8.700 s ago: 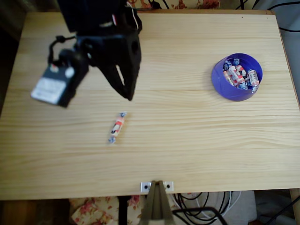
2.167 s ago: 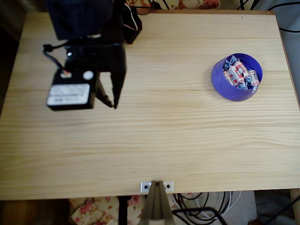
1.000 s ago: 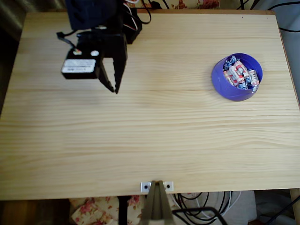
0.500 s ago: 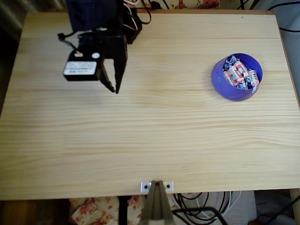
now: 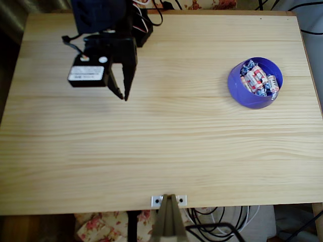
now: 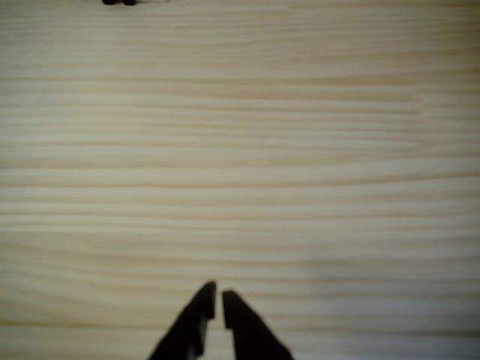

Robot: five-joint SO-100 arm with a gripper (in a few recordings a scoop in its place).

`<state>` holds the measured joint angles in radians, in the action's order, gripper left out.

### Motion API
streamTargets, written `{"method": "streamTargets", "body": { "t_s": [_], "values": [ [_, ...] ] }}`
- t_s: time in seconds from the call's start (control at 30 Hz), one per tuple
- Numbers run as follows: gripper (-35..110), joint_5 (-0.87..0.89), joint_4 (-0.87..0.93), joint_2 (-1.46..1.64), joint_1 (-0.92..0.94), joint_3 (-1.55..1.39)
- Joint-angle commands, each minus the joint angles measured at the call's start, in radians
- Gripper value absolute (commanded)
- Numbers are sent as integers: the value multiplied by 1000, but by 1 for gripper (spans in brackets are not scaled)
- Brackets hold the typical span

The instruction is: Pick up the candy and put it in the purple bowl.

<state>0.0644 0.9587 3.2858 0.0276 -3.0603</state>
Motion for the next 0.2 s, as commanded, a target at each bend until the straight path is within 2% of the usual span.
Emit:
{"method": "streamTargets", "body": {
  "t_s": [0.0, 0.17],
  "values": [
    [-1, 8, 3, 14, 9, 23],
    [-1, 8, 3, 14, 9, 23]
  ]
}}
